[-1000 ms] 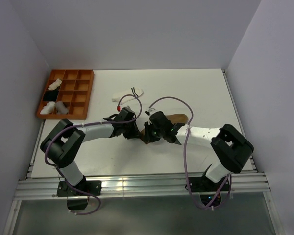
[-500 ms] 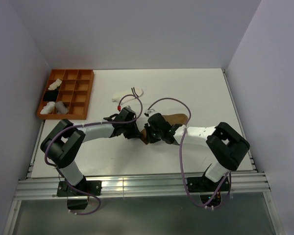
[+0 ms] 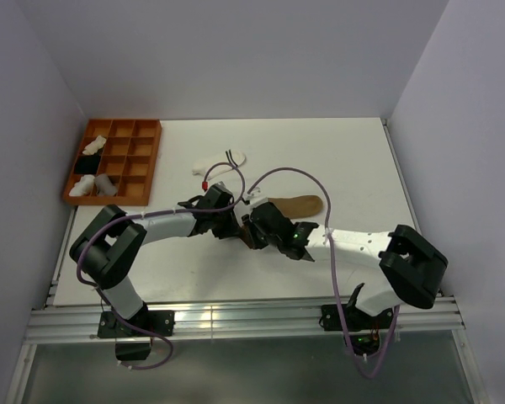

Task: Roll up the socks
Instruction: Roll the sock at the center of the board.

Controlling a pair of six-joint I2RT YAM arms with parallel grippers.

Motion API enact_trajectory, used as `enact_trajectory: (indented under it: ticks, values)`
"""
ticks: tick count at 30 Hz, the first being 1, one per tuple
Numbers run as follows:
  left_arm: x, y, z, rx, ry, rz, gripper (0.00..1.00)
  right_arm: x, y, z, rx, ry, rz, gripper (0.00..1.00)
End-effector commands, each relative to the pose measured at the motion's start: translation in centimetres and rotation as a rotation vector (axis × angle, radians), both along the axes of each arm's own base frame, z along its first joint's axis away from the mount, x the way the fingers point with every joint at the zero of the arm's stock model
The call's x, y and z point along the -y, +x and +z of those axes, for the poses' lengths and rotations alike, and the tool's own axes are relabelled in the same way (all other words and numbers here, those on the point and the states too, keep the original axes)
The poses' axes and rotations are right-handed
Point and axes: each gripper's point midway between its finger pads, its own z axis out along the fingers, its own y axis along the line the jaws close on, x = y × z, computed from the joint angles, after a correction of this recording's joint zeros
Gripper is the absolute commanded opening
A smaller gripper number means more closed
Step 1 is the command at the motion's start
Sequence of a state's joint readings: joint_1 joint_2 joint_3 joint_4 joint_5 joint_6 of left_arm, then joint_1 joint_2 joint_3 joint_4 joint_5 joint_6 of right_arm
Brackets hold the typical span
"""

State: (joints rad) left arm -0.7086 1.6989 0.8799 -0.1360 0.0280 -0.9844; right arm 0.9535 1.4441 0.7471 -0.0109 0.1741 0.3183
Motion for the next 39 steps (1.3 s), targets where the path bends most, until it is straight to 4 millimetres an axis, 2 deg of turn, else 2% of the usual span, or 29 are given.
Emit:
enact_trajectory:
  ticks: [1, 7, 17, 26, 39]
  values:
    - [-3.4, -2.2, -3.5, -0.086, 0.176, -0.007, 0.31, -0.9, 0.0, 1.1, 0.070, -0.013, 0.049, 0.33]
    - [-3.4, -2.1, -3.4, -0.083, 0.178, -0.011, 0.31, -2.1, -0.5, -0.2, 0.085, -0.085, 0.095, 0.29]
    - [-3.3, -2.2, -3.5, -0.087, 0.178, -0.014, 0.31, -2.3, -0.2, -2.0, 0.086, -0.153, 0.092, 0.28]
    - [-3.3, -2.2, -3.6, -0.092, 0.183, -0.022, 0.31, -0.9, 0.0, -3.7, 0.073, -0.247, 0.058, 0.29]
    - [-3.3, -2.1, -3.4, -0.089, 0.182, -0.017, 0.32, 0.1, -2.2, -7.3, -0.019, -0.336, 0.111, 0.31]
